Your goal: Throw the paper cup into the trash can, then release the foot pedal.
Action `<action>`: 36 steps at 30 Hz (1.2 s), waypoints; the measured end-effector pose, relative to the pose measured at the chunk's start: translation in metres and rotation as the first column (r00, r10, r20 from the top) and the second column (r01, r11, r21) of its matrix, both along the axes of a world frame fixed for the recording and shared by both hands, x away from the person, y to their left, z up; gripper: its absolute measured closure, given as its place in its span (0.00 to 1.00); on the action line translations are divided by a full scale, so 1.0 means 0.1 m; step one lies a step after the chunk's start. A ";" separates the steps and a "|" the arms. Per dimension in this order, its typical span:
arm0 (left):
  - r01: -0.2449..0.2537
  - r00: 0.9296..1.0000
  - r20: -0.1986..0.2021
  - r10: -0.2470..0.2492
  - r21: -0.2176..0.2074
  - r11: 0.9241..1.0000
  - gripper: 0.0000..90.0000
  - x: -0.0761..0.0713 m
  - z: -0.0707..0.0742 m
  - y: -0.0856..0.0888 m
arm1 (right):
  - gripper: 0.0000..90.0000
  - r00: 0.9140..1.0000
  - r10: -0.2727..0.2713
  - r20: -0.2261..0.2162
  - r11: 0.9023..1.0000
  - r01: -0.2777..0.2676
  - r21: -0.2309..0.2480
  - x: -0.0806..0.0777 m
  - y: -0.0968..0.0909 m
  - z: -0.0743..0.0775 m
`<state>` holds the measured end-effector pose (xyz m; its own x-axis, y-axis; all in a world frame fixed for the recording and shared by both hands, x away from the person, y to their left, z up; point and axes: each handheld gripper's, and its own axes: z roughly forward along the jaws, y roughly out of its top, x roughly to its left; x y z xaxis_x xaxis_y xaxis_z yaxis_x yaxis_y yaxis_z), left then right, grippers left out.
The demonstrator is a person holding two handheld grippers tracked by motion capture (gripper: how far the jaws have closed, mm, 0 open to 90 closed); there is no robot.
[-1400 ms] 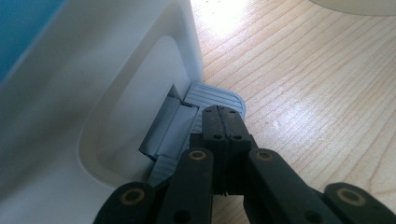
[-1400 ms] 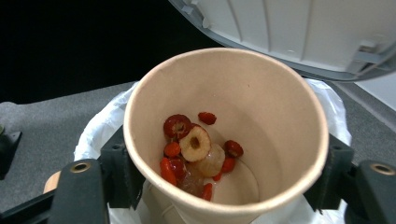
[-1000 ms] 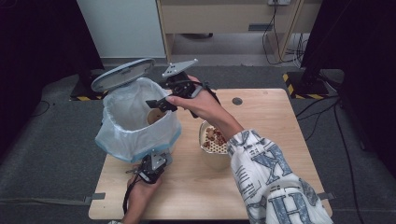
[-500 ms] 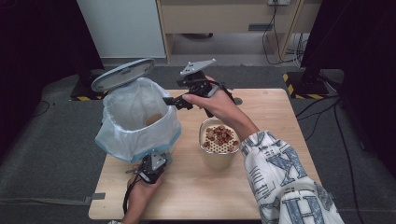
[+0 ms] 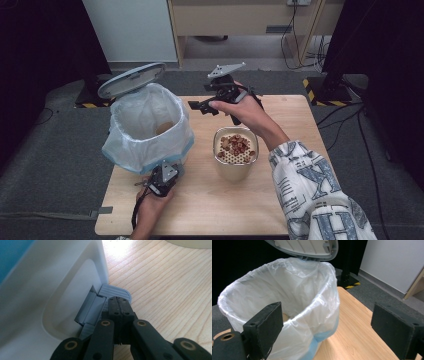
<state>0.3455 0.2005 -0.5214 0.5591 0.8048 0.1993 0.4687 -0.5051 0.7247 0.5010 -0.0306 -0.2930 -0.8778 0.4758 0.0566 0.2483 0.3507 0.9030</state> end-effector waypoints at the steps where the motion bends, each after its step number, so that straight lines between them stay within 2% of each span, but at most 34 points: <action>1: 0.000 1.000 0.000 0.000 0.000 1.000 1.00 0.00 0.00 0.00 | 0.12 1.000 -0.003 0.002 1.000 0.003 -0.003 0.01 -0.02 0.00; 17: -0.001 1.000 0.000 0.001 -0.002 1.000 1.00 0.00 0.00 0.00 | 0.12 0.998 -0.057 0.006 0.998 0.057 -0.007 0.04 -0.27 0.00; 30: -0.004 1.000 0.001 0.004 -0.009 1.000 1.00 0.00 0.00 0.00 | 0.13 0.990 -0.141 0.001 0.990 0.141 -0.002 0.08 -0.76 -0.03; 36: -0.004 1.000 0.002 0.004 -0.012 1.000 1.00 0.00 0.00 0.00 | 0.13 0.985 -0.172 -0.002 0.985 0.172 -0.001 0.09 -0.93 -0.06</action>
